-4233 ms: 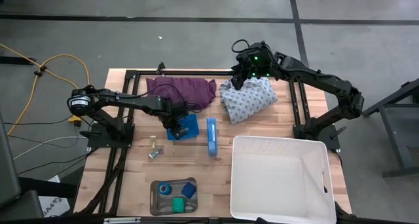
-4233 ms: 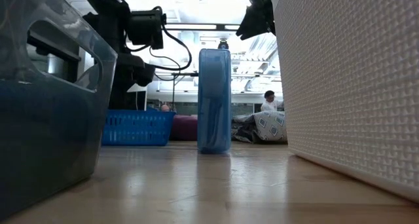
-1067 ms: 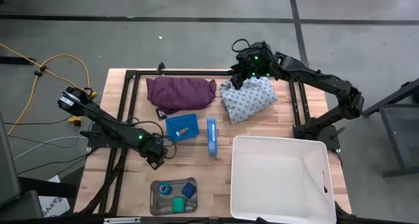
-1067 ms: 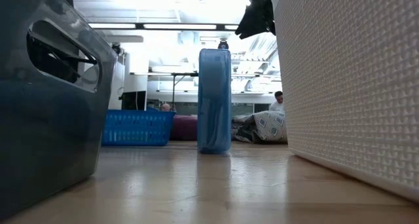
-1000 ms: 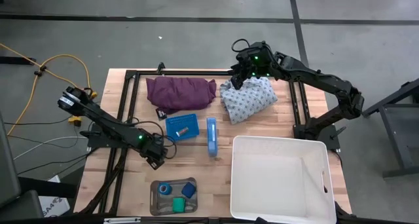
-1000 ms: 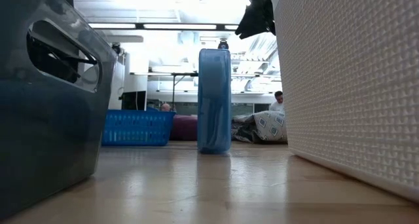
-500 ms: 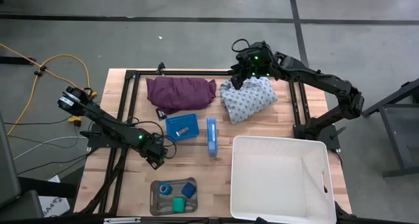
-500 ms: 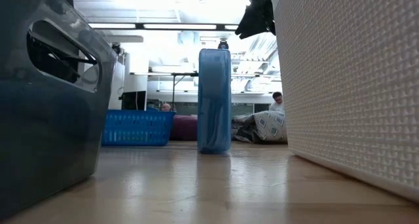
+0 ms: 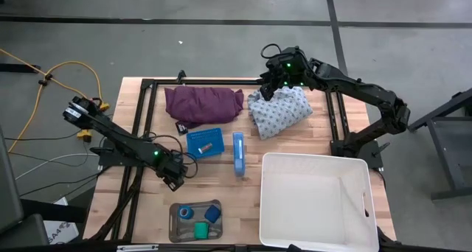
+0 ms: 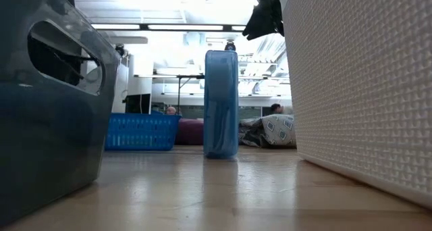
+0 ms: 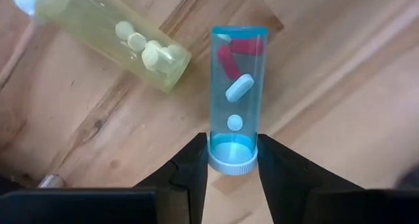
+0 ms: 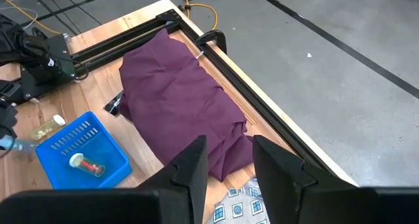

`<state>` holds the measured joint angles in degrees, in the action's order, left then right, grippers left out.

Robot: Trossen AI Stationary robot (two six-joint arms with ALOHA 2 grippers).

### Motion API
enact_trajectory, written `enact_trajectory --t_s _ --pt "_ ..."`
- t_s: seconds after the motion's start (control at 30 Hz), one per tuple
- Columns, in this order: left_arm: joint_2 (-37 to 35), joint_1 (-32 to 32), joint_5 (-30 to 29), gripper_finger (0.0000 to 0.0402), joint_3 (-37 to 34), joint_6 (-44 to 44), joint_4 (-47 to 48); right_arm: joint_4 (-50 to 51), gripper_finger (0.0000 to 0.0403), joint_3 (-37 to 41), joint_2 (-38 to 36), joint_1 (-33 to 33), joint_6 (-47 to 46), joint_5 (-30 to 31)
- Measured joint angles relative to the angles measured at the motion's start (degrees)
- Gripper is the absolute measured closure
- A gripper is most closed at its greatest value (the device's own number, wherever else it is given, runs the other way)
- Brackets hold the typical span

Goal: Pick & Place Medicine items
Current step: Put the blue pill bottle into the blue bin

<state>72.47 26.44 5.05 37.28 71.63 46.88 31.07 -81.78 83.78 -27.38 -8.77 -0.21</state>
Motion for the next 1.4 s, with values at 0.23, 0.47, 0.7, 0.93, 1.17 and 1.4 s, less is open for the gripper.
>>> enact_trajectory --t_s 0.23,0.47,0.7,0.93,1.17,1.4 --pt "-10.54 -0.23 -0.04 0.029 0.0 -0.02 3.01 0.0 0.0293 0.01 0.0 0.0 0.02 0.02" --pt "-17.97 -0.57 -1.64 0.029 0.0 -0.04 3.68 0.0 0.0293 0.0 -0.02 0.0 0.0 0.02" --pt "-18.34 -1.54 -5.18 0.029 0.0 -2.92 1.7 -0.01 0.0293 0.01 -0.02 0.0 0.02 0.01" --pt "-17.84 -10.08 -6.04 0.0291 0.0 -12.97 -4.76 0.0 0.0293 0.01 -0.02 0.0 0.02 0.0" --pt "-14.81 -20.7 -0.11 0.0291 0.02 -23.57 -12.36 -0.02 0.0293 0.01 -0.02 0.0 -0.01 0.0" --pt "-9.36 -29.5 4.75 0.0291 1.32 -31.93 -17.93 -0.02 0.0293 0.01 -0.02 0.0 0.0 0.0"
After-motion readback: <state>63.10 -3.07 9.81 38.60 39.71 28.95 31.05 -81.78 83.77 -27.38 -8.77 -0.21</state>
